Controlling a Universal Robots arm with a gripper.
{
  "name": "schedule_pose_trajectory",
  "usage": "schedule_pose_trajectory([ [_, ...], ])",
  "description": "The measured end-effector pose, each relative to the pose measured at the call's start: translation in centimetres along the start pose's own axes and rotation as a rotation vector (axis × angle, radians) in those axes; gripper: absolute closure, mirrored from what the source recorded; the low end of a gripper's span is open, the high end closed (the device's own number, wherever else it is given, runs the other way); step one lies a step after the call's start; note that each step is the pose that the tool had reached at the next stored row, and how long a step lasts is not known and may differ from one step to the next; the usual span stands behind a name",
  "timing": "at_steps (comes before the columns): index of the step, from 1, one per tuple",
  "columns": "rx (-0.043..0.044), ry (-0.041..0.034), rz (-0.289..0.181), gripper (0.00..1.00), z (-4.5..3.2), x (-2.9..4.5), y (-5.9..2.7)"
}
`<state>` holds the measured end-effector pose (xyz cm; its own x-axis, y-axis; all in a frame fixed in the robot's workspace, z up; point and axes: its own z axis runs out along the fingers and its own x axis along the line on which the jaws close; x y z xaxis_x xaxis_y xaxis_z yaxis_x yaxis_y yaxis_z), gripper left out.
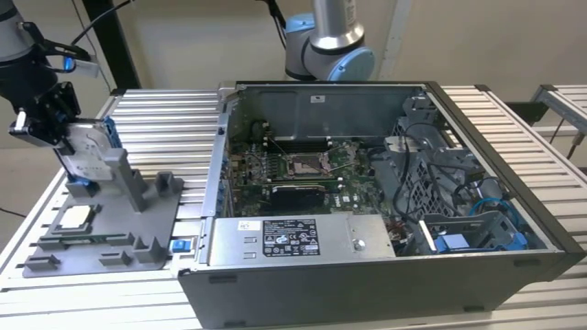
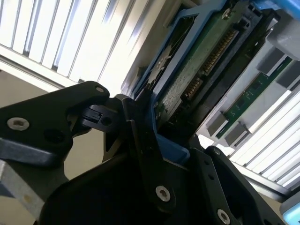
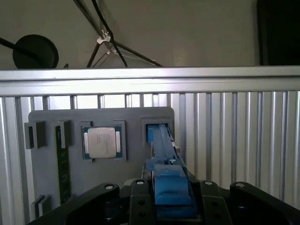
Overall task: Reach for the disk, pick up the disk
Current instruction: 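Pick up the disk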
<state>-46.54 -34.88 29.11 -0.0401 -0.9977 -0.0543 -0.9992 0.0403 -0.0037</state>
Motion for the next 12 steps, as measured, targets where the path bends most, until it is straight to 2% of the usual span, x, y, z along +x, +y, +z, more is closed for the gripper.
schedule_pose_trajectory([
  [5,0.0227,-0.0018,-0.001,1.00,-0.74,-0.02,0.29],
  [8,0.0267,0.0002,-0.001,1.00,-1.01,-0.04,0.36],
  [11,0.0437,-0.0007,-0.003,1.00,-1.04,-0.03,0.57],
  [12,0.0469,-0.0008,-0.003,1.00,-1.19,-0.03,0.64],
])
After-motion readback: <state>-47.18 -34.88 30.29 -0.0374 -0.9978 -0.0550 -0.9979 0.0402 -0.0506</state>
